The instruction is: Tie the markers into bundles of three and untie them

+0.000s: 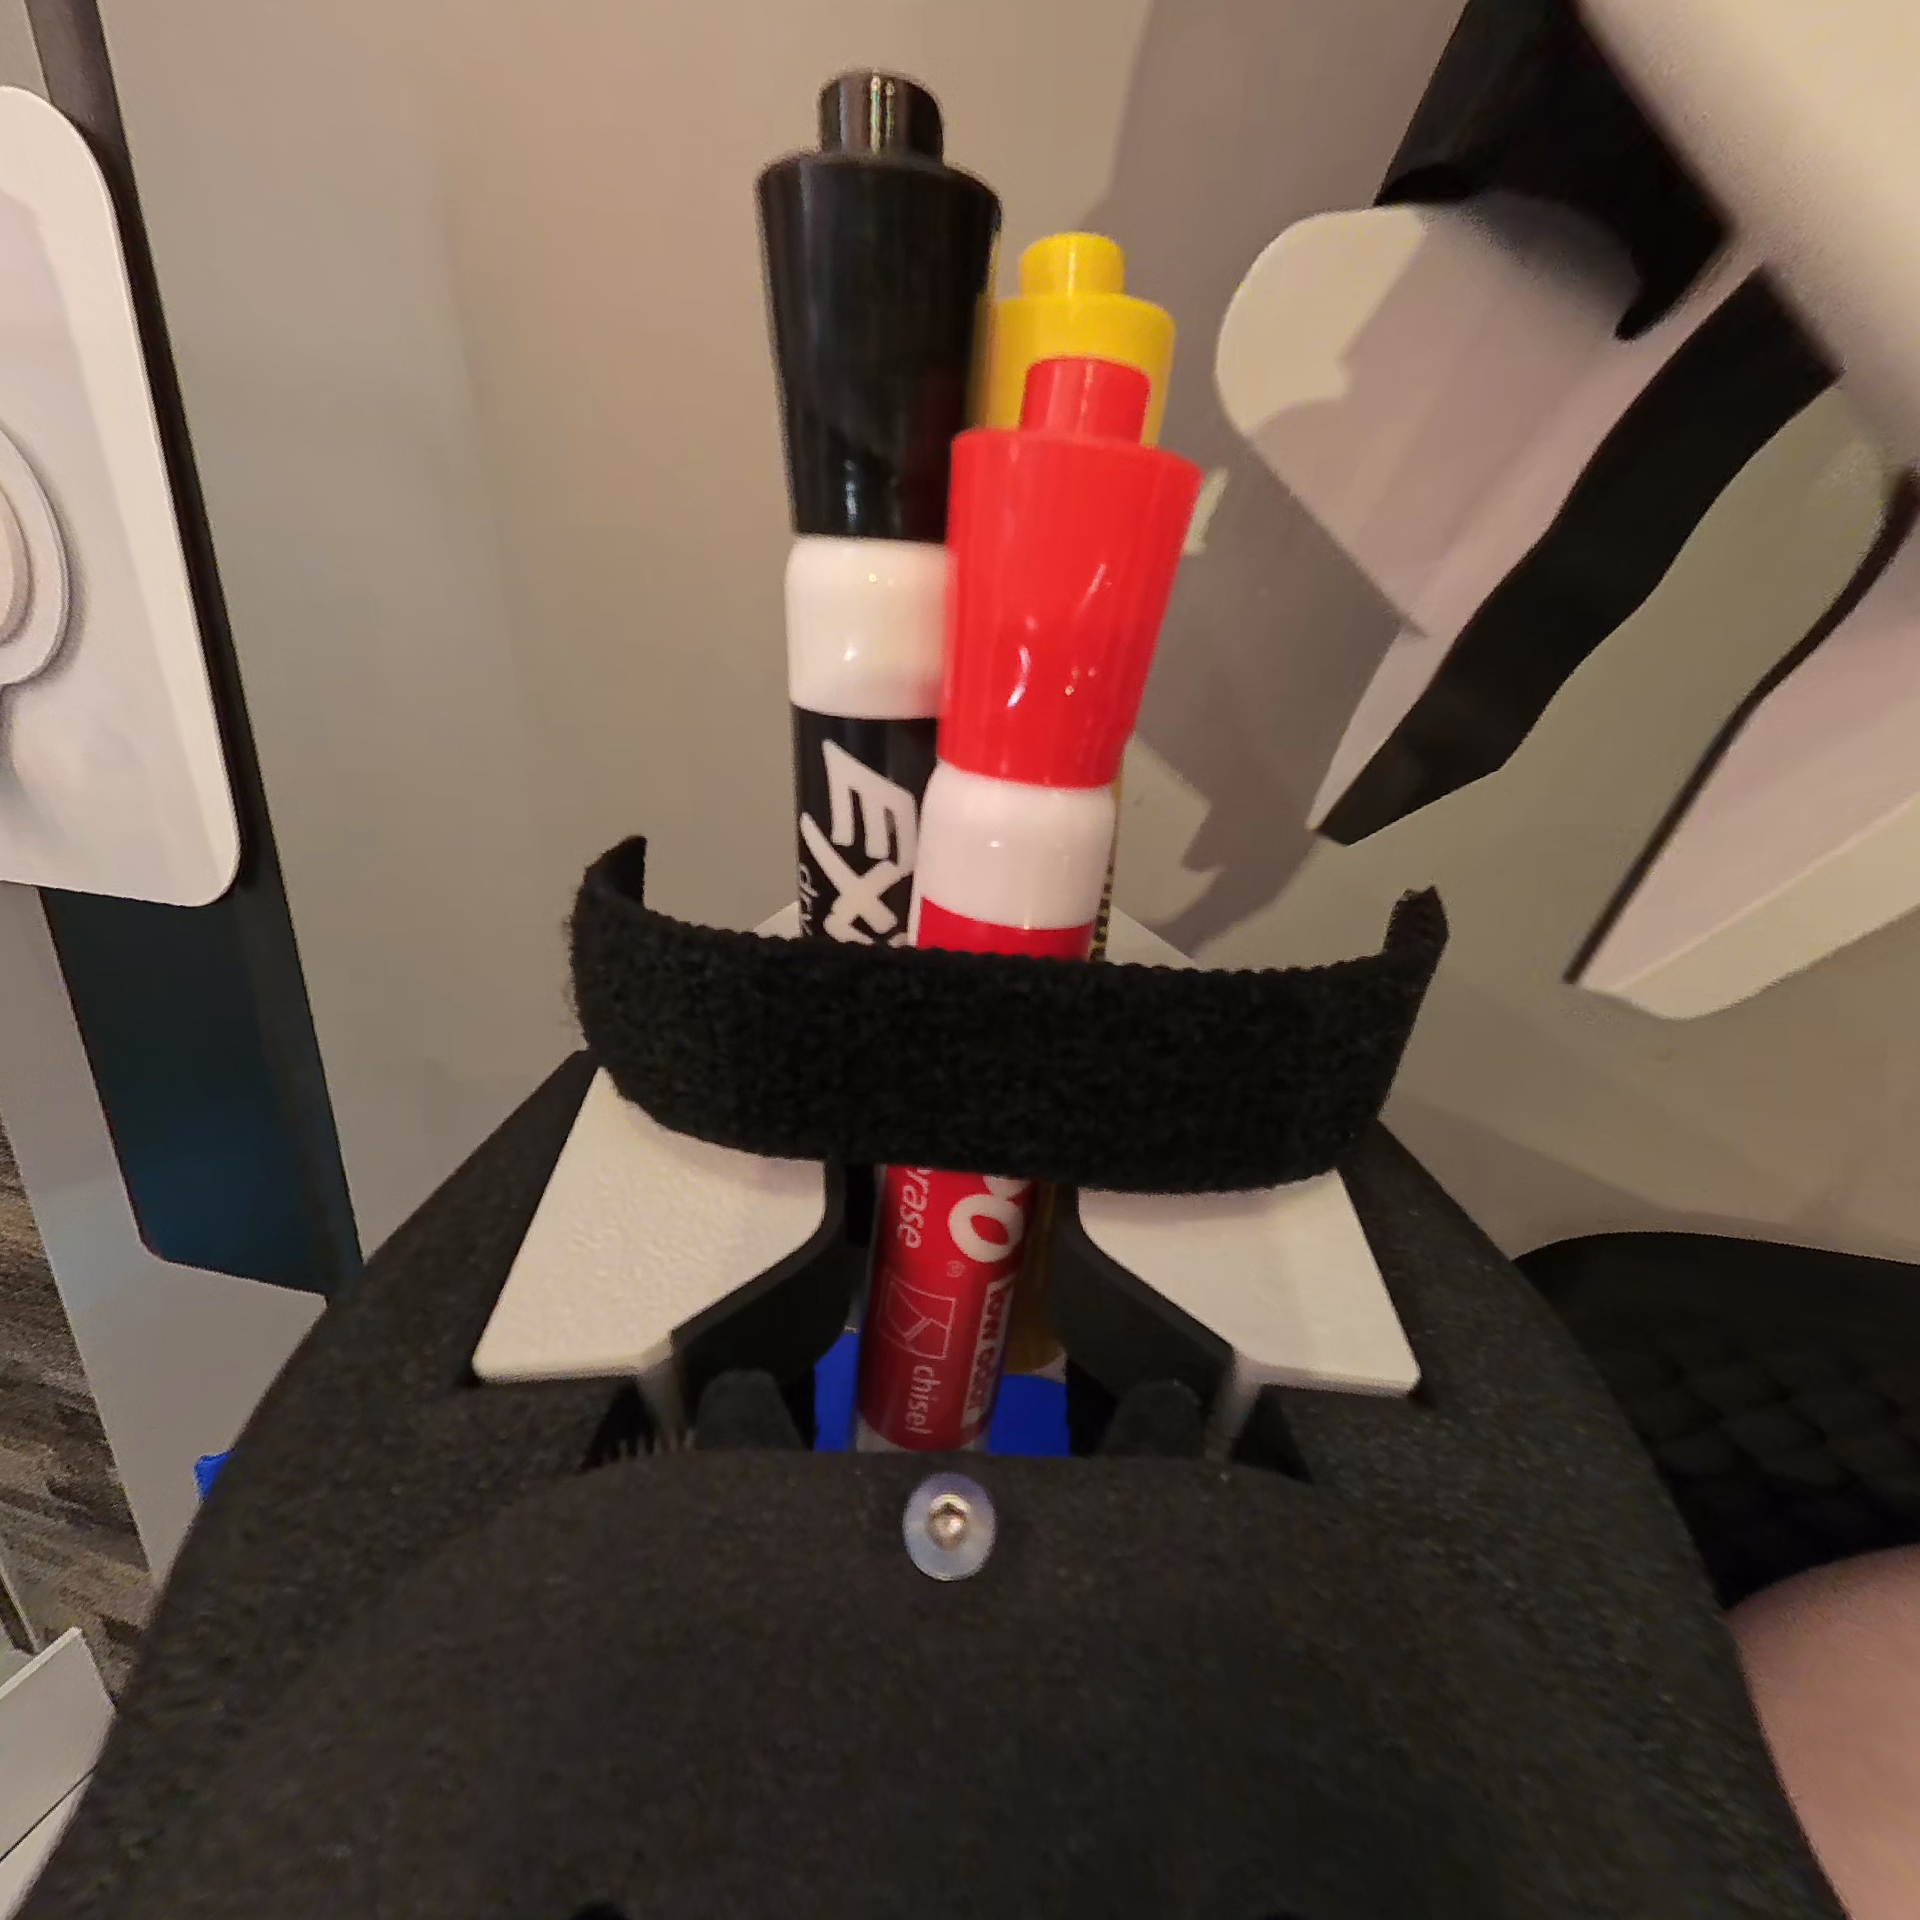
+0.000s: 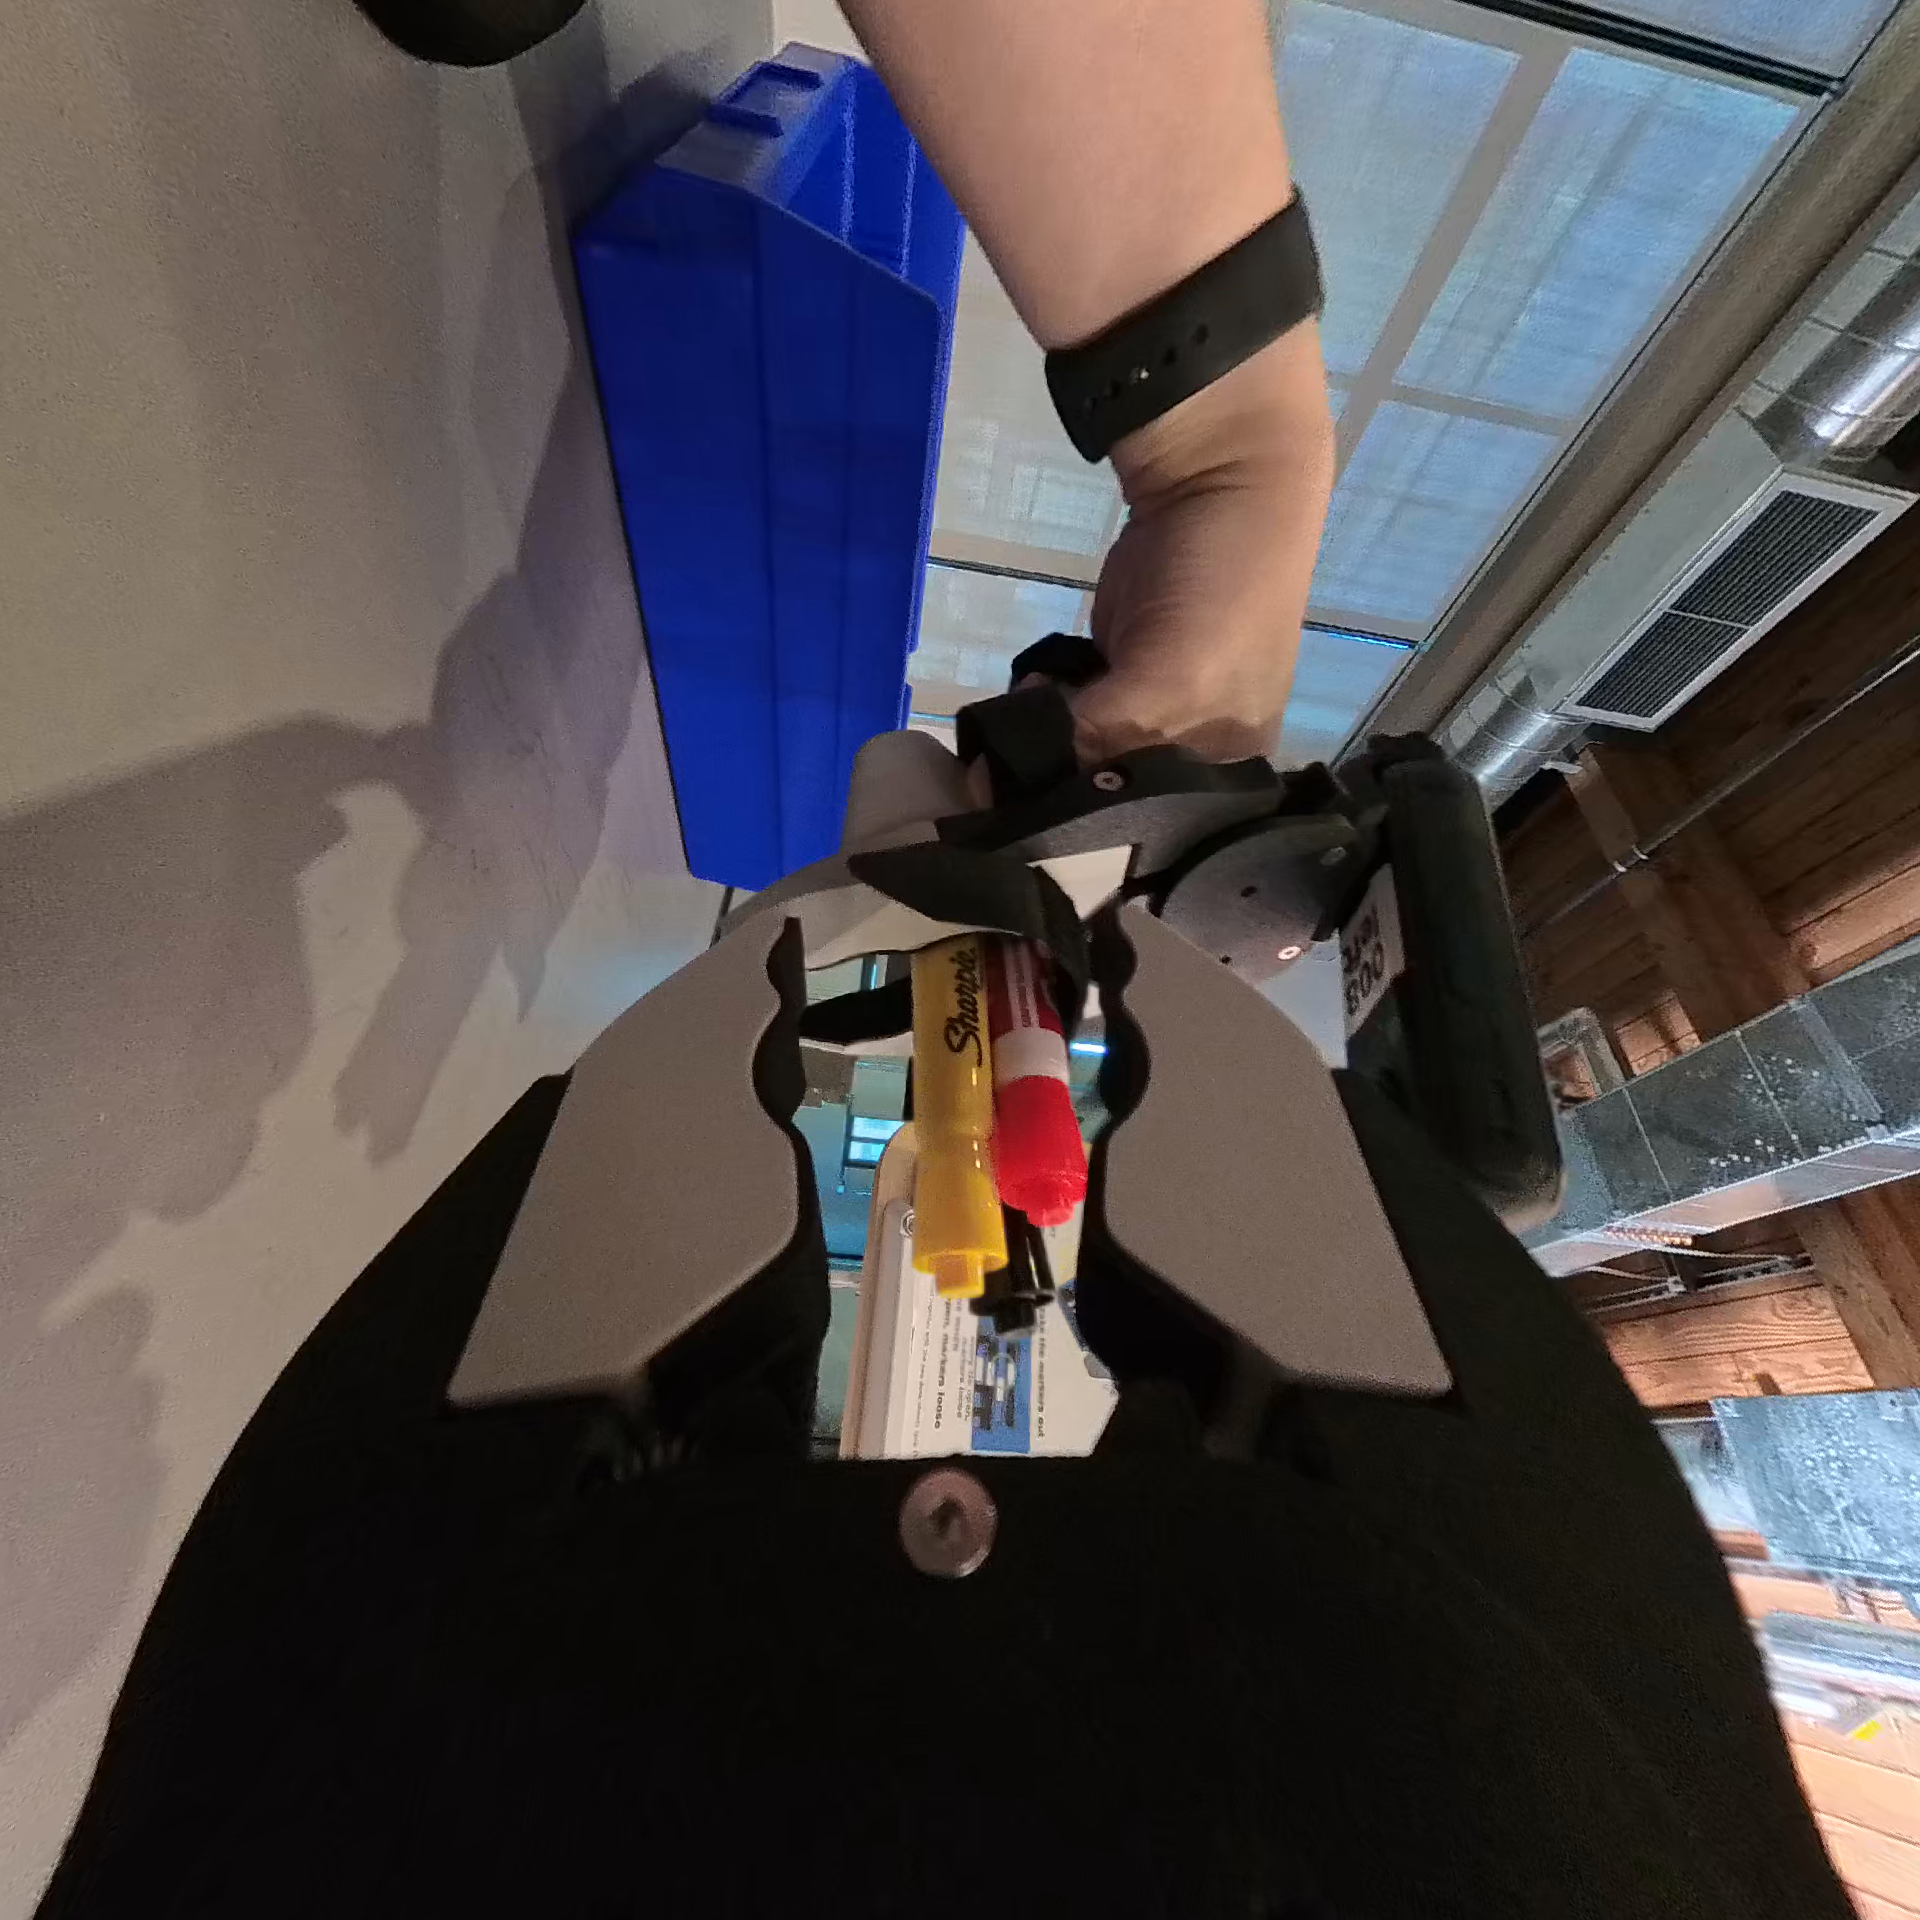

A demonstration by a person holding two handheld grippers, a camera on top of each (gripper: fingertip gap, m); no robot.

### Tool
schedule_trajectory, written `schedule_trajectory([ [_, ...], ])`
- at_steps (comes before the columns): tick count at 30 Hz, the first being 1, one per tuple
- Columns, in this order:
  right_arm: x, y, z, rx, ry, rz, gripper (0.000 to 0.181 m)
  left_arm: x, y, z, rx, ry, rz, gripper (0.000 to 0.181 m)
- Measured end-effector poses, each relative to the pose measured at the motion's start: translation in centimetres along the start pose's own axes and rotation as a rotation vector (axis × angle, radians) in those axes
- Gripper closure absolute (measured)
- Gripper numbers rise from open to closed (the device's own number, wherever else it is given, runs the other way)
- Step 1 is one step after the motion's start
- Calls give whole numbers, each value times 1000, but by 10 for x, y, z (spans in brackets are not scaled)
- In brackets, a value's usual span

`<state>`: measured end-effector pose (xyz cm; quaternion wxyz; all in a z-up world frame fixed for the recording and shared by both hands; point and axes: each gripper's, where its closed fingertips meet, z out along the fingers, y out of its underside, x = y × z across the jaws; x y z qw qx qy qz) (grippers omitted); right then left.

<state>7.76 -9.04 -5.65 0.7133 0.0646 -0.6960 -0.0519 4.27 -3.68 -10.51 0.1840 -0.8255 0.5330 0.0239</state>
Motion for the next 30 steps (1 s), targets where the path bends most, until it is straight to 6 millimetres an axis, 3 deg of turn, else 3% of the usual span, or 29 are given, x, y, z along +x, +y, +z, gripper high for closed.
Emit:
schedule_trajectory([
  [6,27,-8,-17,120,-24,247,126,-5,6,-3,5,-9,-28,139],
  [9,48,-4,-22,213,-38,588,126,-8,9,-5,1,-22,-35,139],
  [15,73,44,-18,281,-85,1309,121,-11,8,-6,9,-41,-46,139],
  [19,66,67,-11,241,-185,1606,109,-13,4,-4,10,-55,-44,139],
  [22,54,67,-4,187,-279,1709,101,-14,0,-2,15,-61,-46,140],
  [26,44,70,1,81,-269,1575,103,-9,-7,1,18,-48,-30,140],
  [30,49,62,0,122,-318,1584,115,-3,-12,8,2,-30,-3,140],
])
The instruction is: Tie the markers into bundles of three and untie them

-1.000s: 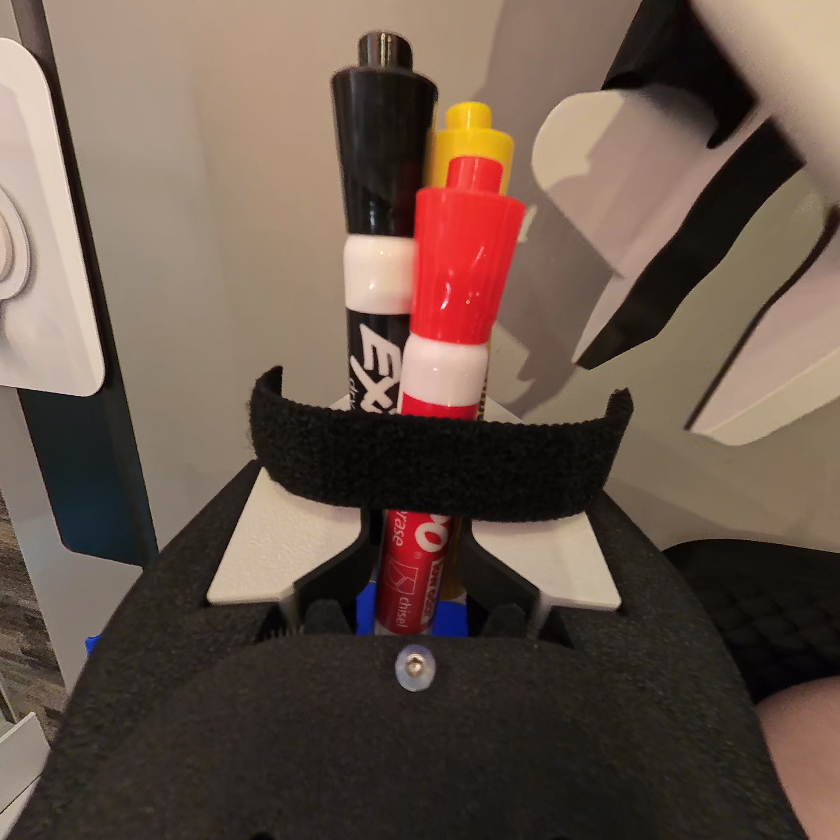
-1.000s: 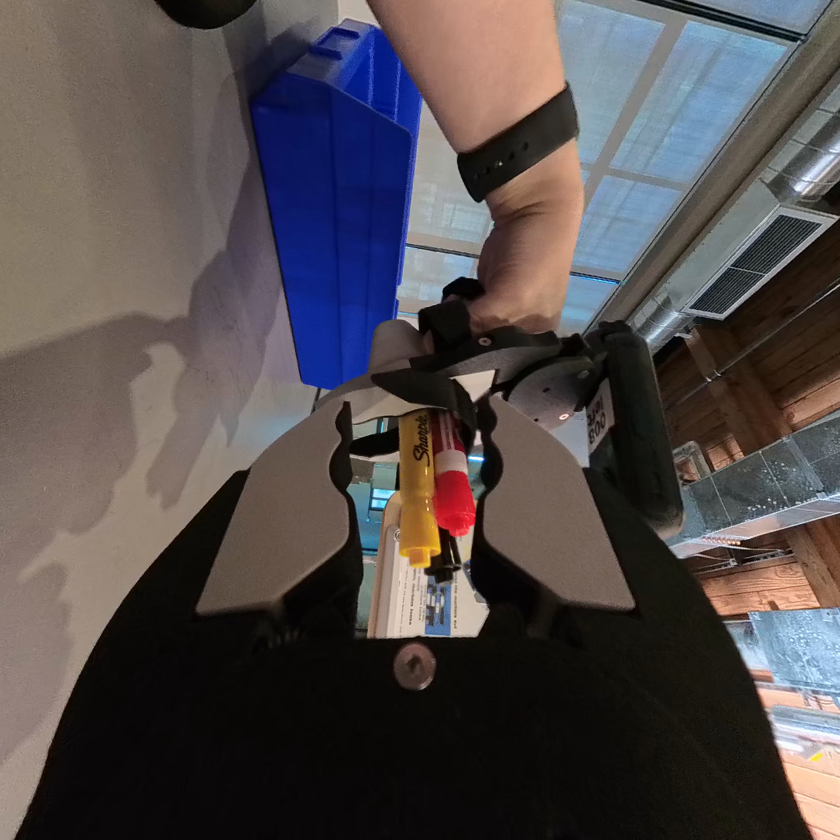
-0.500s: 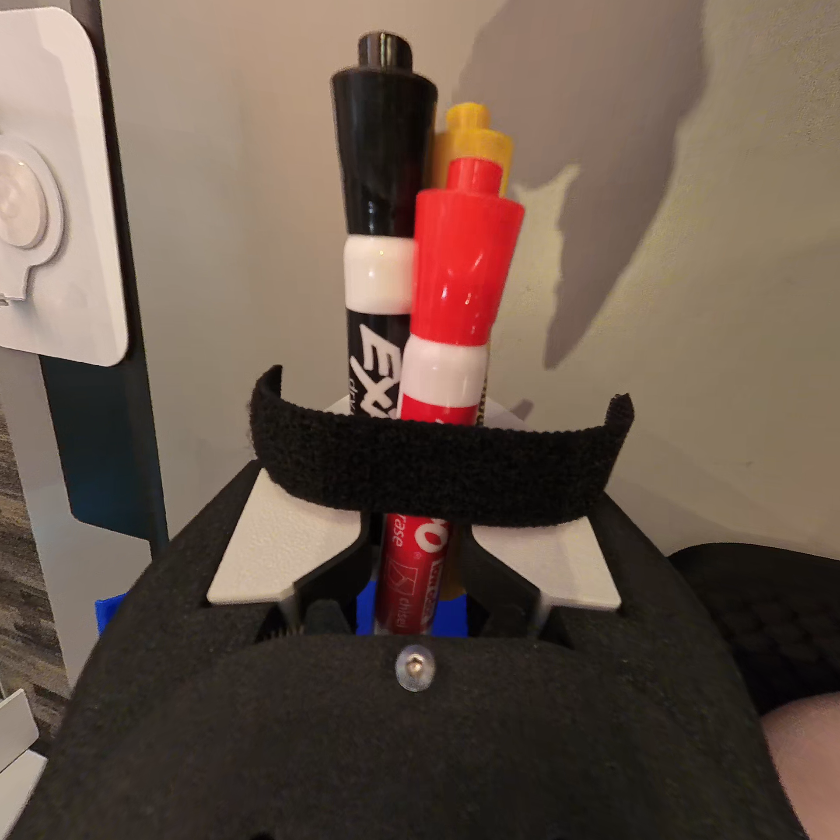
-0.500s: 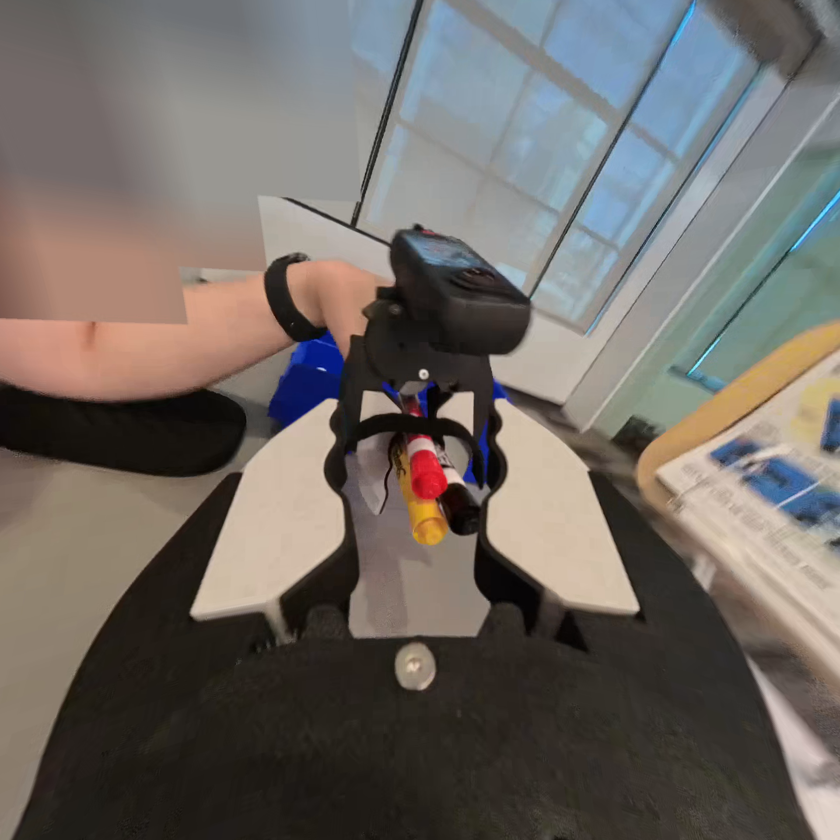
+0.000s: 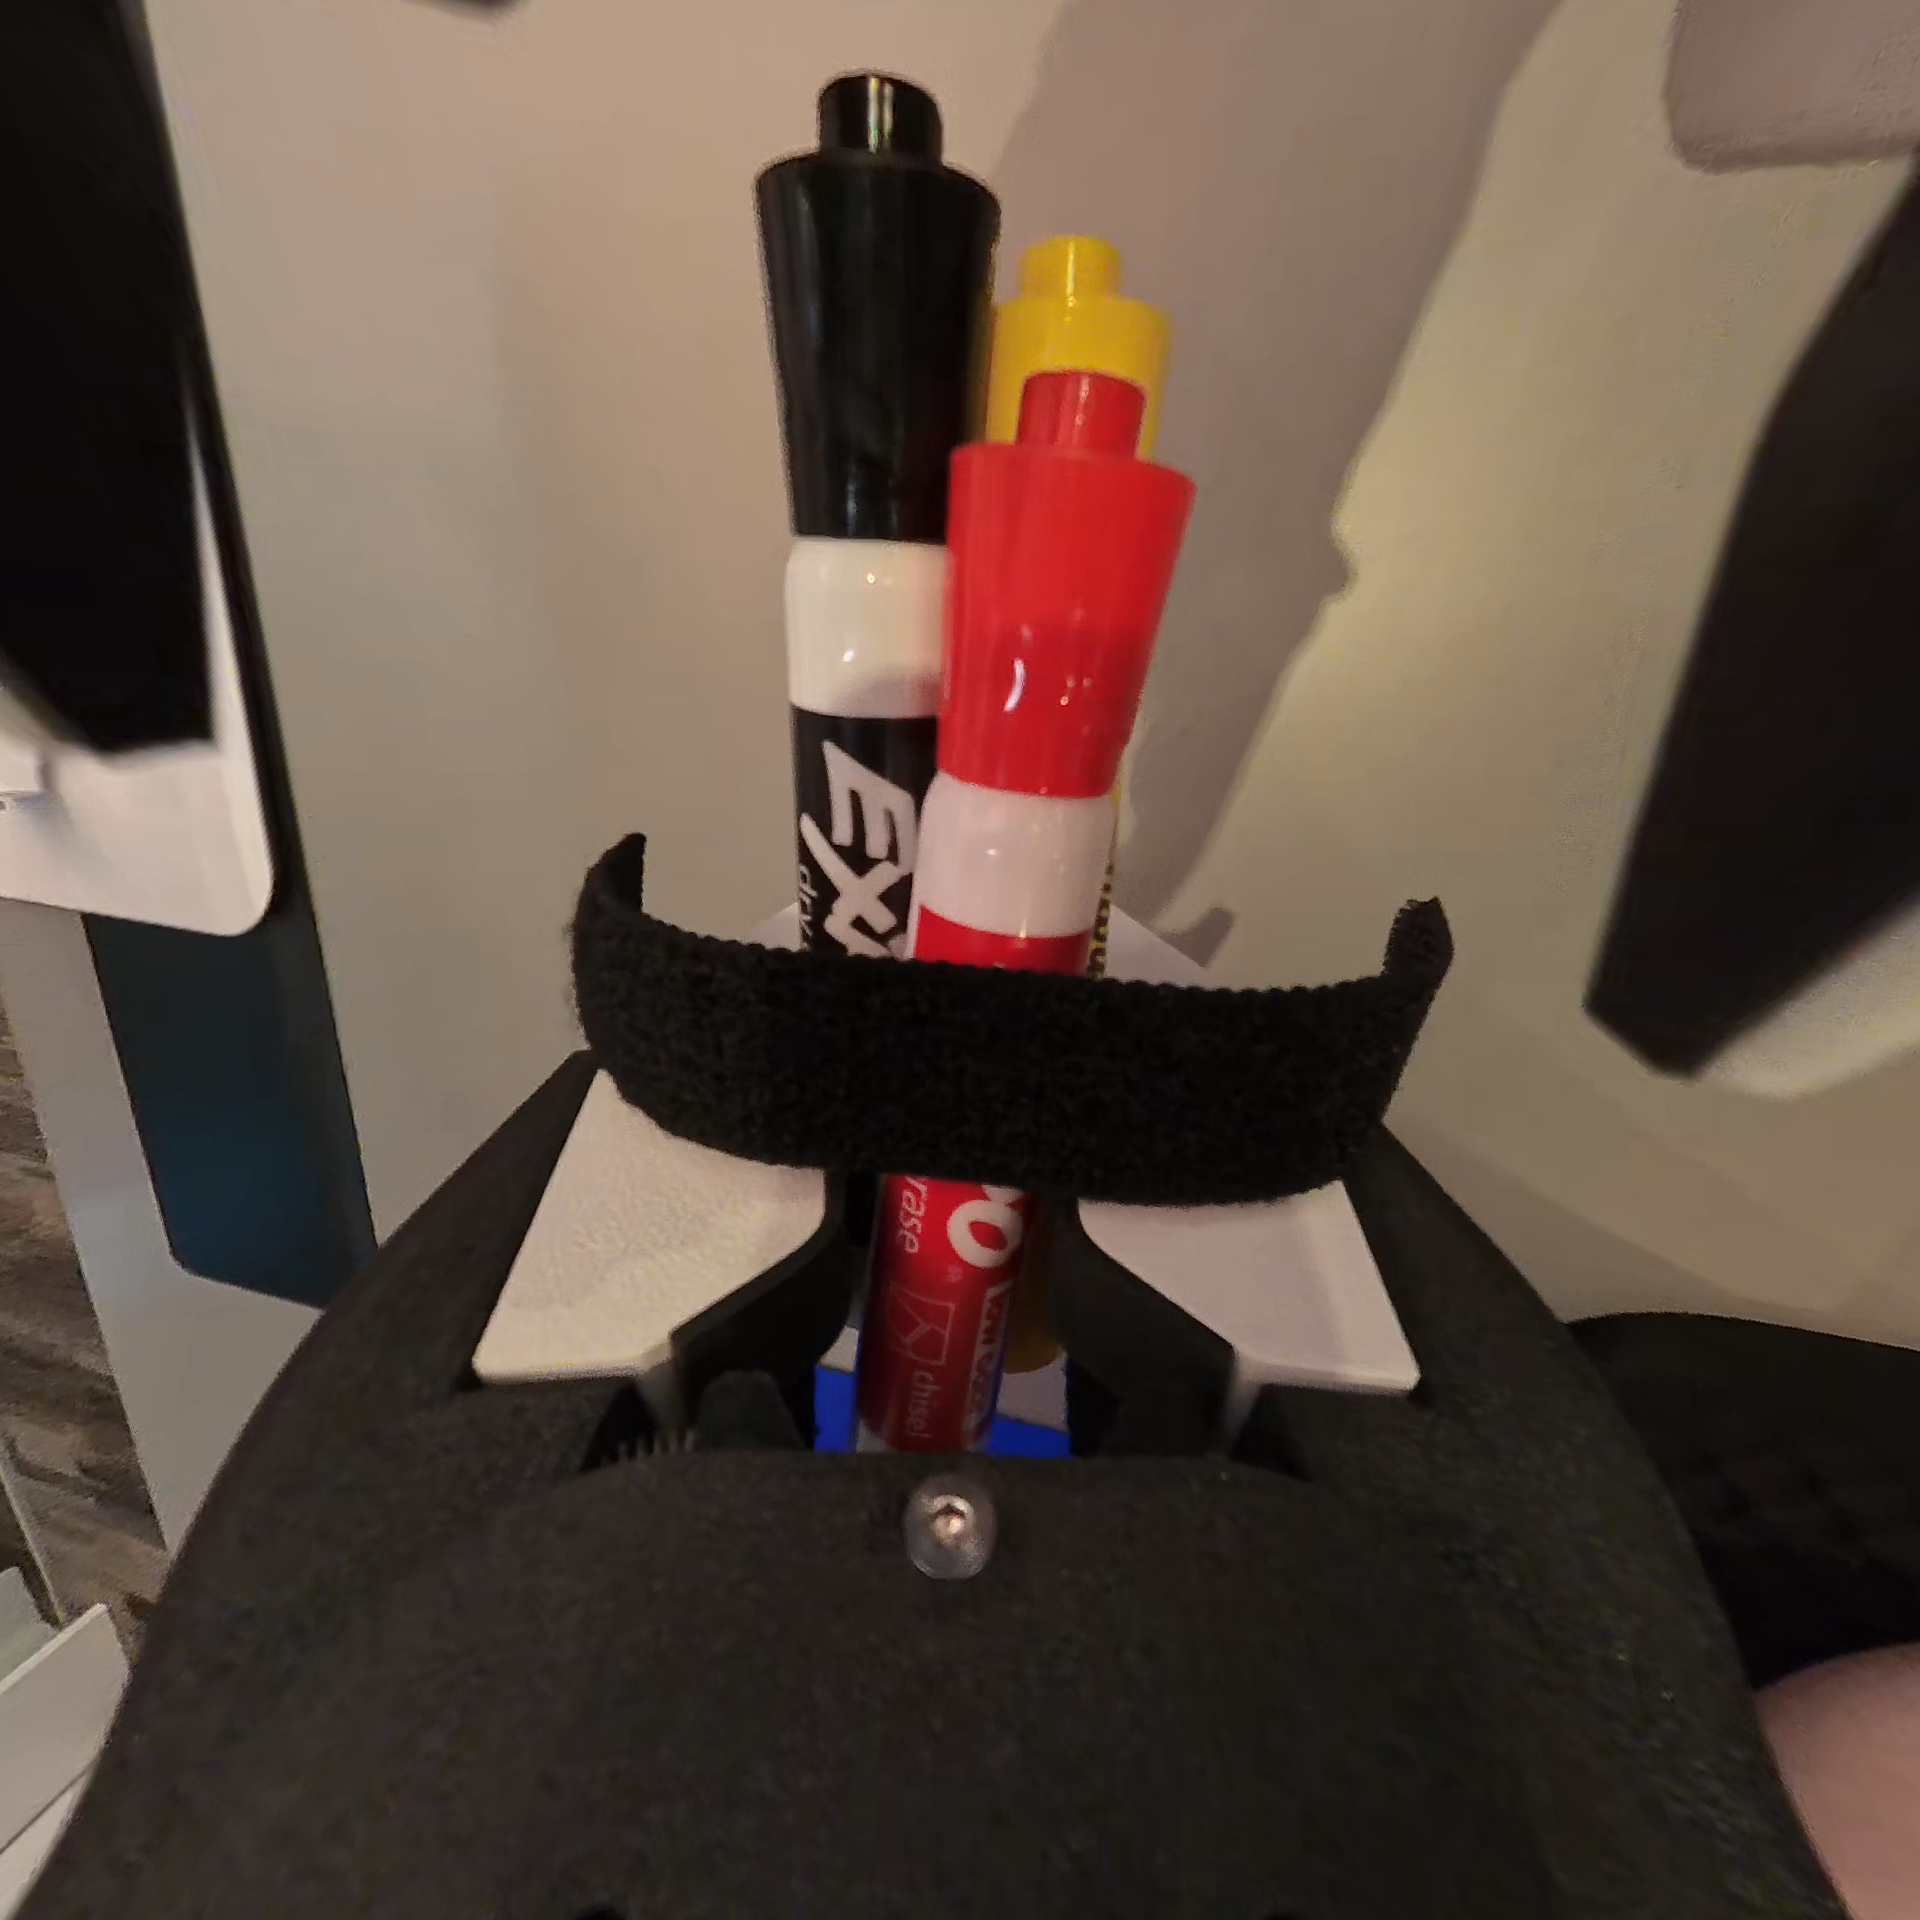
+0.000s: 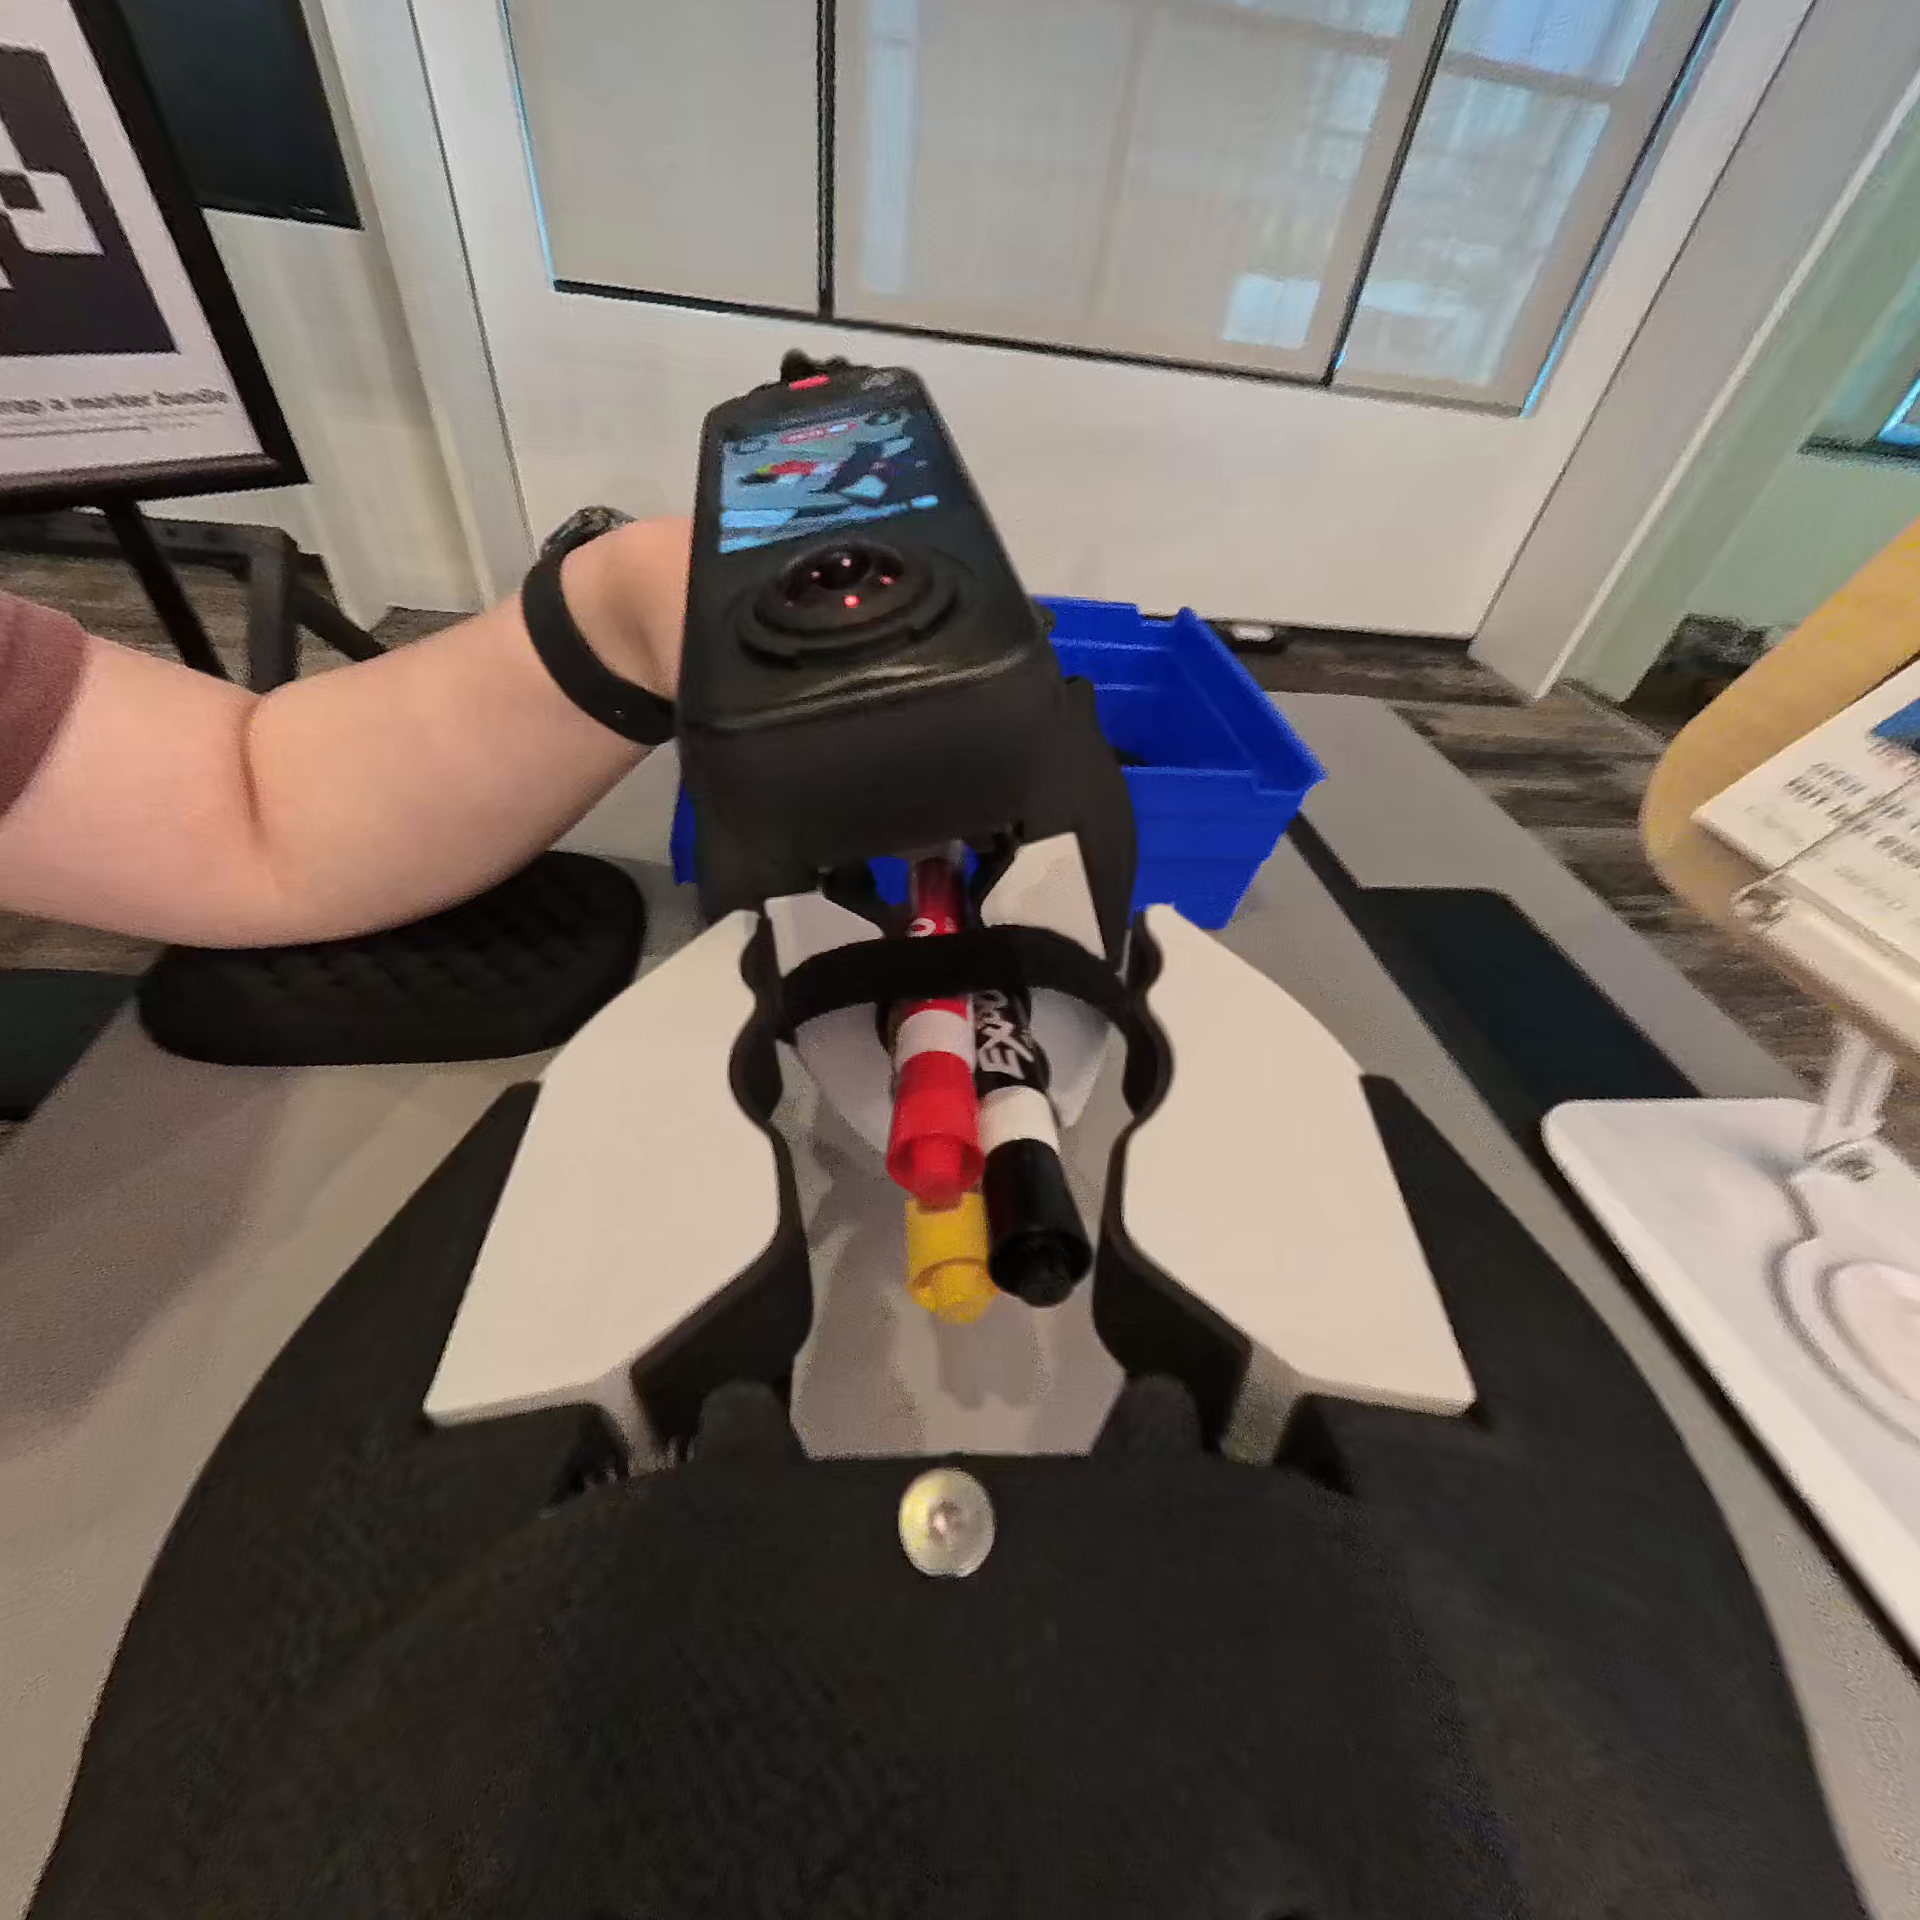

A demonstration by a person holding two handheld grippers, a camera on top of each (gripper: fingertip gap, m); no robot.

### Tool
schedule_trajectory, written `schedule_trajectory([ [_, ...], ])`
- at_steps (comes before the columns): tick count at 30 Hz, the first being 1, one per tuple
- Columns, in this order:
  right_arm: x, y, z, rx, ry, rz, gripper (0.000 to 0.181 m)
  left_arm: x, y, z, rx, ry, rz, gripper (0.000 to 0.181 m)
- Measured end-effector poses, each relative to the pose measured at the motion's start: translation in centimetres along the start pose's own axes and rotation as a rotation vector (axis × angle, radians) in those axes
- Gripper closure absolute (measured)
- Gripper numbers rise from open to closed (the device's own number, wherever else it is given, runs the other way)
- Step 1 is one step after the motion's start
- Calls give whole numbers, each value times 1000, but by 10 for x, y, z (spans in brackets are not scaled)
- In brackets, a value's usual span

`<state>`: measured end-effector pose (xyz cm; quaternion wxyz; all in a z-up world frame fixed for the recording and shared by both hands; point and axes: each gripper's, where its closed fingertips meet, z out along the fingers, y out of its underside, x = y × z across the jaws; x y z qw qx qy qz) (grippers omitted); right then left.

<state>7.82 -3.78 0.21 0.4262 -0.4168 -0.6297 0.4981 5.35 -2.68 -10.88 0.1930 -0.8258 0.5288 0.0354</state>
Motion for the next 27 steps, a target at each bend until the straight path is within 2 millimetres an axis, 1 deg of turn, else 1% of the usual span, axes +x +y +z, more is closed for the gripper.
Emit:
schedule_trajectory([
  [2,-1,5,2,-30,-27,52,120,0,-2,2,2,0,0,139],
  [5,-2,13,5,-70,-29,70,123,1,-5,5,2,3,6,139],
  [8,3,14,5,-81,6,45,124,3,-7,5,11,9,13,139],
  [10,5,11,1,-72,4,15,124,4,-9,4,29,18,13,140],
  [11,6,9,-2,-67,1,6,123,4,-9,2,34,16,10,140],
  [14,15,6,-10,-65,32,-4,93,2,-8,-2,48,13,1,140],
  [17,18,12,-14,-92,34,-17,88,0,-5,-6,50,8,-12,139],
  [18,18,14,-15,-88,31,-9,93,-1,-4,-6,50,6,-15,139],
  [19,19,14,-17,-84,28,-3,107,-1,-4,-7,50,6,-18,139],
  [20,18,13,-20,-75,7,-28,129,-1,-3,-8,50,9,-20,139],
  [21,16,10,-23,-57,-8,-74,131,-1,-2,-8,51,9,-20,139],
  [22,20,8,-26,-47,17,-111,129,-1,-2,-9,54,8,-20,139],
  [23,22,5,-28,-31,42,-133,123,-1,-3,-10,59,13,-23,139],
  [25,24,-6,-34,57,57,-126,102,0,-3,-11,68,17,-23,139],
  [27,22,-6,-36,64,25,-60,102,0,-3,-12,66,17,-23,139],
])
